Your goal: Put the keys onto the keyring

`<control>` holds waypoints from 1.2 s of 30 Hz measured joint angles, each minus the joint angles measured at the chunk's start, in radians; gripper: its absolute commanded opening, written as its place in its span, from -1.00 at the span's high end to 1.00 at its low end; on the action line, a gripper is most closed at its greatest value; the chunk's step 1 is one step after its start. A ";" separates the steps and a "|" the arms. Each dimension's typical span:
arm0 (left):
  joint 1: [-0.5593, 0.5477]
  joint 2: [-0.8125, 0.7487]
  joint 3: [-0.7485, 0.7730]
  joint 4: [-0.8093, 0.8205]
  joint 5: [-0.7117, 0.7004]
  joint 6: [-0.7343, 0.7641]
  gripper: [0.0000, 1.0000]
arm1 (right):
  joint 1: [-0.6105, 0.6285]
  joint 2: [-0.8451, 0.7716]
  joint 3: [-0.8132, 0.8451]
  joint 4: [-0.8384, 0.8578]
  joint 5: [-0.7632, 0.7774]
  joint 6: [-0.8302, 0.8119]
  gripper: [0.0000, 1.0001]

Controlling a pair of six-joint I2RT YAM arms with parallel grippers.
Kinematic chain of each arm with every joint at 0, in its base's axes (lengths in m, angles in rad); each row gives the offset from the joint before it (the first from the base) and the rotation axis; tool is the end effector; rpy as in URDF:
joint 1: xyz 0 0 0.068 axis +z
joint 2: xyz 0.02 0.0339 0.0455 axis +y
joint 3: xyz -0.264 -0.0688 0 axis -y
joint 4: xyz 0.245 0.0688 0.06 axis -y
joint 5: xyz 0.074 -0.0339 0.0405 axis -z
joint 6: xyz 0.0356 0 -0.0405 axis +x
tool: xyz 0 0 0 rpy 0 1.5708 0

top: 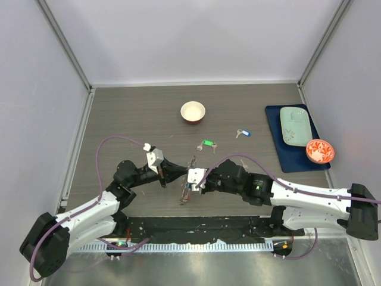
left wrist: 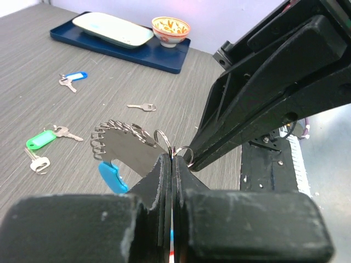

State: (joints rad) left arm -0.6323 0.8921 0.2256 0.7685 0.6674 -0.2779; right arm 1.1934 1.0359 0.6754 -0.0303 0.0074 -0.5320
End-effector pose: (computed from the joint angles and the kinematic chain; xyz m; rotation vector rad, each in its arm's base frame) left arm 0.1365 -0.1273 0.2251 0.8365 1.3835 -1.2048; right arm 0.0876 0.2204 0.2686 -1.5054 1.2954 0.4248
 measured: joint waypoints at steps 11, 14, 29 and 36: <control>0.000 -0.059 -0.042 -0.008 -0.175 -0.021 1.00 | 0.003 0.070 -0.074 0.229 0.068 0.103 0.17; 0.000 -0.150 -0.042 -0.082 -0.280 0.013 1.00 | 0.005 0.078 -0.074 0.227 0.093 0.134 -0.23; 0.041 -0.119 -0.021 -0.358 -0.877 0.119 0.80 | -0.075 0.099 -0.019 0.142 0.399 0.471 -0.80; 0.134 0.061 0.060 -0.394 -0.988 0.038 -0.12 | -0.221 0.124 -0.006 0.042 0.430 0.707 -0.91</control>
State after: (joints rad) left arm -0.4984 0.9535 0.2855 0.3740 -0.3210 -0.2398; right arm 0.9722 1.1599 0.6689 0.0120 0.4377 0.1753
